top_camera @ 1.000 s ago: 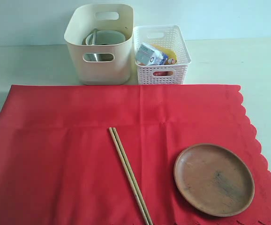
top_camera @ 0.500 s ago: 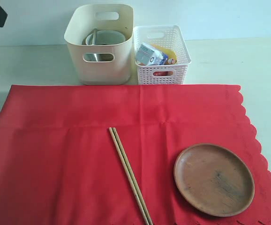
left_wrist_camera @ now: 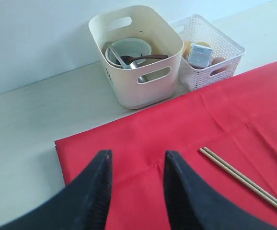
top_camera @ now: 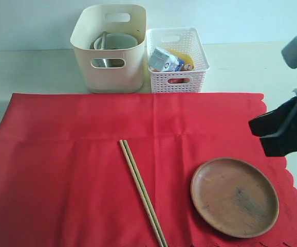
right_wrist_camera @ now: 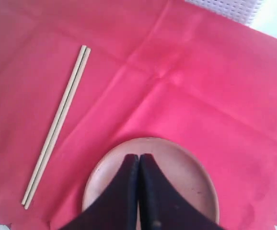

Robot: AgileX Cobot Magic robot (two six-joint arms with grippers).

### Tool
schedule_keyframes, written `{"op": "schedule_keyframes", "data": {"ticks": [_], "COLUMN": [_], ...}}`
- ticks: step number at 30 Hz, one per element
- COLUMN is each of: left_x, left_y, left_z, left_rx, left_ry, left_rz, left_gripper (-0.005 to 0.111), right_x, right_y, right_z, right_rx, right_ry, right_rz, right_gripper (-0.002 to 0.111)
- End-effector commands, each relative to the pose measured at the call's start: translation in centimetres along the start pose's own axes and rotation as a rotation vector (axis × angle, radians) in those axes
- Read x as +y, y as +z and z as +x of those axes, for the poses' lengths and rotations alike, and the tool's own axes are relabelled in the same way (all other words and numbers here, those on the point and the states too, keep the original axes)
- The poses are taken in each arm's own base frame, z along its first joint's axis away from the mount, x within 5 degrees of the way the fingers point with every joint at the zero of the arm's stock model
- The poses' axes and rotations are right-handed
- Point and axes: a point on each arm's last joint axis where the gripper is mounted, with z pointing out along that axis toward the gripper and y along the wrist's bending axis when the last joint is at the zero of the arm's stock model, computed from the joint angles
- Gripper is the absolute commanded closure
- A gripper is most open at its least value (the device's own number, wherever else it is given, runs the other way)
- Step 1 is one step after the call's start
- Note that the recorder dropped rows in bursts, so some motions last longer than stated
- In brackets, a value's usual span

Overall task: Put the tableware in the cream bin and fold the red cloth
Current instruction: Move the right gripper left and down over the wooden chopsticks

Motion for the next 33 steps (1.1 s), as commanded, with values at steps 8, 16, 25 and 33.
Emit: {"op": "schedule_keyframes", "data": {"ticks": [8,16,25,33], "left_x": [-0.7,-1.0,-1.3,-1.5], "left_y": [-3.2,-4.4,-4.7,-3.5], "left_z": [5.1,7.2,9.7,12.1], "left_rx": [-0.119,-0.173,-0.208,-0.248], "left_ry": [0.01,0.011,0.01,0.0], "left_rz": [-0.016,-0.022,-0.026,-0.031], "left_gripper": [0.07,0.07,0.07,0.07], "right_x": [2.7,5.9,9.4,11.6], "right_y": [5.1,9.5,13.7,17.3], "right_z": [-3.6,-4.7,-5.8,-6.1], "right_rx": [0.202,0.347,0.422,0.507], "right_ry": [-0.126,-0.162,-0.177,-0.219], "right_rz": [-0.107,-0.084,-0.074,-0.028], "right_gripper": [0.108,0.108,0.108,0.107]}}
